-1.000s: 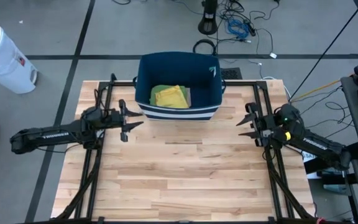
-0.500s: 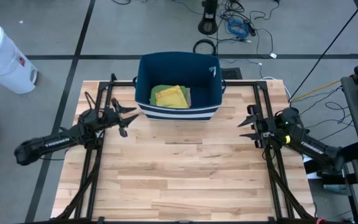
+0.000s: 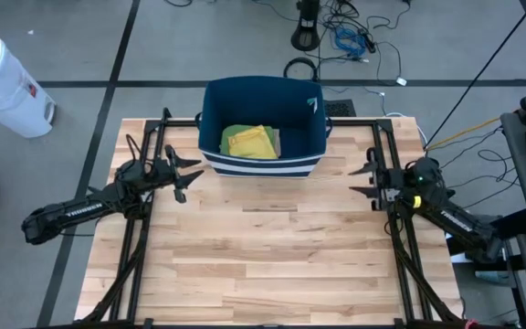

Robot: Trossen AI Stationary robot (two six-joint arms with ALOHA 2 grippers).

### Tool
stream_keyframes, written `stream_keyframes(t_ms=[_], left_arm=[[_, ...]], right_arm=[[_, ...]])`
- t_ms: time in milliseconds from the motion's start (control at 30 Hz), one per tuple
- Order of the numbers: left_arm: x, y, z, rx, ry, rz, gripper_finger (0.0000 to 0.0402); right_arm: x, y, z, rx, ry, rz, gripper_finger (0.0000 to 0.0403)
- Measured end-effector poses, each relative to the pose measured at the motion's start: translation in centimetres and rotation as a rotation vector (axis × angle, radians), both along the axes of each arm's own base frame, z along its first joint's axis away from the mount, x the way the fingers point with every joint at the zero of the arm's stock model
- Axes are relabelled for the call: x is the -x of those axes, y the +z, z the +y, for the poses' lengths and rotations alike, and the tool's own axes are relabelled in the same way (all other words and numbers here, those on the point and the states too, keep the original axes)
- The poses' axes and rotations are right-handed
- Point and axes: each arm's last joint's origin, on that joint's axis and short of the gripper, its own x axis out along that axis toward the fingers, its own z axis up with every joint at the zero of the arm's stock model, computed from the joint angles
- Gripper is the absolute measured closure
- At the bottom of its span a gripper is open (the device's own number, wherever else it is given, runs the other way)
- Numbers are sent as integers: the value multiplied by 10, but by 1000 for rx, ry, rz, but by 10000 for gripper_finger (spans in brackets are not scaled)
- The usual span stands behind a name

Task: Fold towel
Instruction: Return to Home Position

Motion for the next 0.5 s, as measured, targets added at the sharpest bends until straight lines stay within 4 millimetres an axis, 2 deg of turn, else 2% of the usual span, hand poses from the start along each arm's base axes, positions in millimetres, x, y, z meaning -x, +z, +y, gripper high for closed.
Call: stream_keyframes(t_ms=[167, 500], left_arm=[[0, 0, 0, 2, 16, 1, 239], [0, 0, 1, 2, 18, 3, 239]], right_arm=[[-1, -4, -5, -84, -103, 31, 239], [-1, -8, -5, -148, -89, 65, 238]])
